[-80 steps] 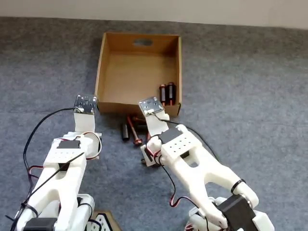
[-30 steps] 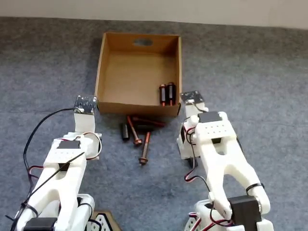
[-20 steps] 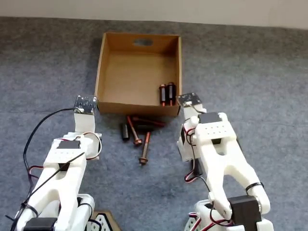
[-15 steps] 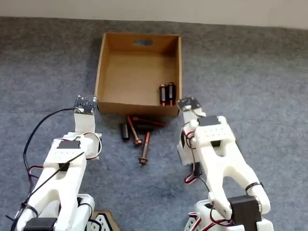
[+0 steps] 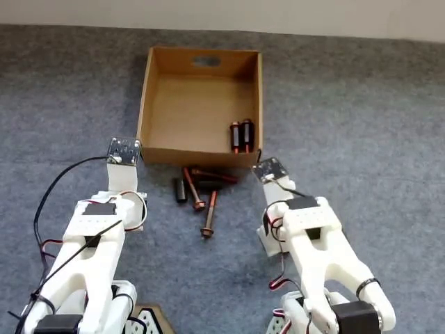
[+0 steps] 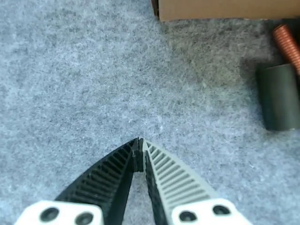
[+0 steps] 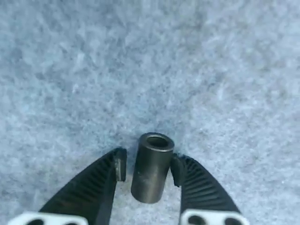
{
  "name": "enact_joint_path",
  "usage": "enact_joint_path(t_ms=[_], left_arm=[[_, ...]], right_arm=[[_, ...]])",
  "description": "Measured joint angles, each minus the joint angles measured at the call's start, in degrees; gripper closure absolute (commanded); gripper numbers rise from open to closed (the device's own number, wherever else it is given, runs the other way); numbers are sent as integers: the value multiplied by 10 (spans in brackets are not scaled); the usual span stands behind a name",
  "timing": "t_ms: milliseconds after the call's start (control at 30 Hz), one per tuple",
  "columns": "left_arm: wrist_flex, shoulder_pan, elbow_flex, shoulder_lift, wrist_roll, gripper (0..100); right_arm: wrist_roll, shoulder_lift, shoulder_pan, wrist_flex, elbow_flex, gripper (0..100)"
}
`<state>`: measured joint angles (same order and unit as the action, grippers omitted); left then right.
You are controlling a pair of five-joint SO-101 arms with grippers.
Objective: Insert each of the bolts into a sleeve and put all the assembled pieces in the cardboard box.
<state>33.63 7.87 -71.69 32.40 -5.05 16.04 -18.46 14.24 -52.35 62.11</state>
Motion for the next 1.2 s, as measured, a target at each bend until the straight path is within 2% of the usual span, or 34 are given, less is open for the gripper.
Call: enact_joint_path(t_ms=[100, 133, 300, 567, 1100, 1200], left_arm=[[0, 0, 0, 0, 0, 973], [0, 0, 0, 0, 0, 973], [0, 0, 0, 0, 0, 973], [0, 0, 0, 0, 0, 973], [0, 0, 0, 0, 0, 973], [0, 0, 0, 0, 0, 973]], right_arm=[[0, -4, 0, 0, 0, 992], [0, -4, -1, 1, 0, 995], [0, -5, -4, -12, -8, 992], [0, 1, -1, -115, -69, 992], [1, 2, -1, -72, -61, 988], [1, 2, -1, -73, -61, 933]])
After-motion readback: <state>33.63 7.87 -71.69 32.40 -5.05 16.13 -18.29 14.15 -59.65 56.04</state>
